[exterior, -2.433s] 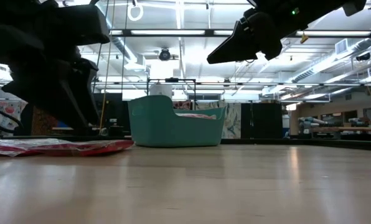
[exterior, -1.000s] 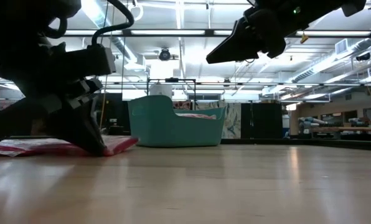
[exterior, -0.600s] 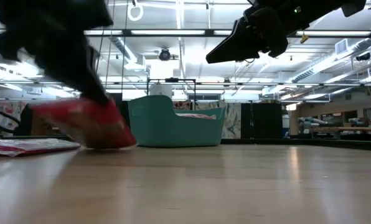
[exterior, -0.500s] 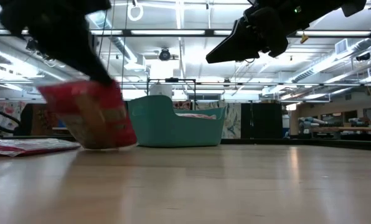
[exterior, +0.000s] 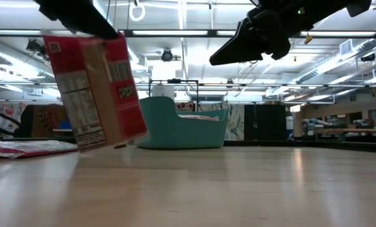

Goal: Sort popcorn bags into baskets
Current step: Put the popcorn bag into the blue bin

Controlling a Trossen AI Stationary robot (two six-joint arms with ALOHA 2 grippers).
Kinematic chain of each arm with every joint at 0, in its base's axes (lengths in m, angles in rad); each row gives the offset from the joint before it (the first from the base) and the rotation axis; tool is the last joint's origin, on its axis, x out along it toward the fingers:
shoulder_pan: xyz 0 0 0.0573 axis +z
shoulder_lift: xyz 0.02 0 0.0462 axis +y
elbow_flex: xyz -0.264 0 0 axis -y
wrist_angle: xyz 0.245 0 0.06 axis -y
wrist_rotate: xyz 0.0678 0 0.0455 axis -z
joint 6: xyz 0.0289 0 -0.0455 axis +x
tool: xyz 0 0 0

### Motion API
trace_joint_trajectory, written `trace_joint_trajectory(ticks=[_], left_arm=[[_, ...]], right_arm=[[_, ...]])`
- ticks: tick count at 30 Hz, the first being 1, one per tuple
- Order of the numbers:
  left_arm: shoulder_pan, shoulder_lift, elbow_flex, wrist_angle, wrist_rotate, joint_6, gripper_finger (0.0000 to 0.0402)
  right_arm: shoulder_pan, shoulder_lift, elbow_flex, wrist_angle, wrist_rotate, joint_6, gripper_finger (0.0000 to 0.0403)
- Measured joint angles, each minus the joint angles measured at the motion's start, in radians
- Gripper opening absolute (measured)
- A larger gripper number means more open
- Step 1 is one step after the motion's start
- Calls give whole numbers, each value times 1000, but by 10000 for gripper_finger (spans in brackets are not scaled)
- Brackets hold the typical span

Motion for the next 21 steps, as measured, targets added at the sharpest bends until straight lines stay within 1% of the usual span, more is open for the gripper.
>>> trace_joint_trajectory(ticks=[3, 12, 19, 21], left_arm=[[-9, -15, 0, 10, -30, 15, 1], [-10, -66, 0, 79, -63, 91, 1], [-7, -102, 1, 170, -82, 203, 0], [-1, -112, 0, 192, -92, 237, 0]], right_arm=[[0, 0, 0, 0, 1, 0, 115], [0, 0, 0, 0, 2, 0, 115], [0, 0, 0, -6, 2, 0, 115], [5, -1, 0, -15, 17, 0, 115]])
